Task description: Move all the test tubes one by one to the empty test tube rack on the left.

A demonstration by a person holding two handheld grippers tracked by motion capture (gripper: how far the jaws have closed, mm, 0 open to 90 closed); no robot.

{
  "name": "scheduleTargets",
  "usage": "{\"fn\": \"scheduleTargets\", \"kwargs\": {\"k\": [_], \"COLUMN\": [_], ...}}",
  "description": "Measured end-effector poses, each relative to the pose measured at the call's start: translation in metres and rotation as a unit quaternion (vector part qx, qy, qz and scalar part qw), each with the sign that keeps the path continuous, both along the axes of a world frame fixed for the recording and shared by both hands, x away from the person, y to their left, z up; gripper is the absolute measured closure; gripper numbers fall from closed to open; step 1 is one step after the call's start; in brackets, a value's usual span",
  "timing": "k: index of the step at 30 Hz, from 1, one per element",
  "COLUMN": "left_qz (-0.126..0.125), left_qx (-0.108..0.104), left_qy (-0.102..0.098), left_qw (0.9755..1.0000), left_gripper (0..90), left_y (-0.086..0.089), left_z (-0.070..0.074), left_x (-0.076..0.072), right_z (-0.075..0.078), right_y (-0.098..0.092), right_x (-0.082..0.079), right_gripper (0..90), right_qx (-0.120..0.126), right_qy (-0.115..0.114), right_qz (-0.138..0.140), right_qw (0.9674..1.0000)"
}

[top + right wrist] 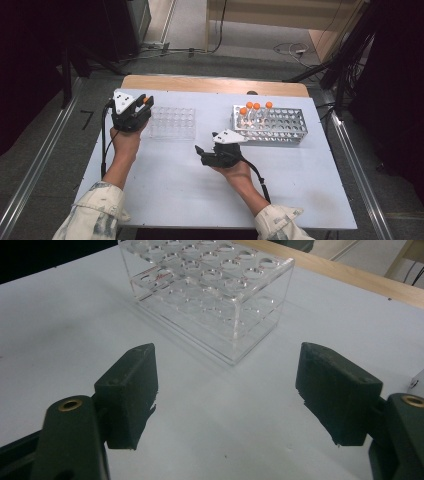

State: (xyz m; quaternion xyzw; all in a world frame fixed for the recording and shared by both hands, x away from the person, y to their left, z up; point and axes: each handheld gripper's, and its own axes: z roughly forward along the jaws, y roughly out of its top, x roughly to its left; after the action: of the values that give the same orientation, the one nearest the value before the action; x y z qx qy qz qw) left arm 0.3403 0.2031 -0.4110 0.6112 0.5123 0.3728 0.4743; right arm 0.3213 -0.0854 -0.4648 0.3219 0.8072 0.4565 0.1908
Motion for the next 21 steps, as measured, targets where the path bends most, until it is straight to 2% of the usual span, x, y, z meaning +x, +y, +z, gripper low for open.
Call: {"fn": "scheduleTargets", "kwargs": {"k": [5, 7, 13, 21], "left_qz": [0.001, 0.007, 0.009, 0.009], "left_qx": [0.014, 0.008, 0.013, 0.007], "left_qy": [0.013, 0.007, 0.022, 0.026], "left_qw": [0.9998, 0.9999, 0.9996, 0.9996], "left_gripper": [70.0, 70.0, 69.9, 69.1], "left_y": [-0.003, -0.002, -0.002, -0.001], "left_z": [-0.017, -0.022, -0.032, -0.039], "left_x": [0.0, -0.001, -0.002, -0.002], "right_z": [-0.002, -0.002, -0.002, -0.003], "right_y": [0.001, 0.001, 0.001, 0.001], "right_x": [0.0, 0.0, -0.001, 0.0], "right_gripper": [23.6, 23.7, 23.7, 23.7], "right_qx": [0.001, 0.001, 0.0, -0.001], "right_qy": [0.005, 0.005, 0.003, 0.004], "right_qz": [-0.003, -0.002, 0.0, -0.001], "right_qw": [1.0, 1.0, 1.0, 1.0]}}
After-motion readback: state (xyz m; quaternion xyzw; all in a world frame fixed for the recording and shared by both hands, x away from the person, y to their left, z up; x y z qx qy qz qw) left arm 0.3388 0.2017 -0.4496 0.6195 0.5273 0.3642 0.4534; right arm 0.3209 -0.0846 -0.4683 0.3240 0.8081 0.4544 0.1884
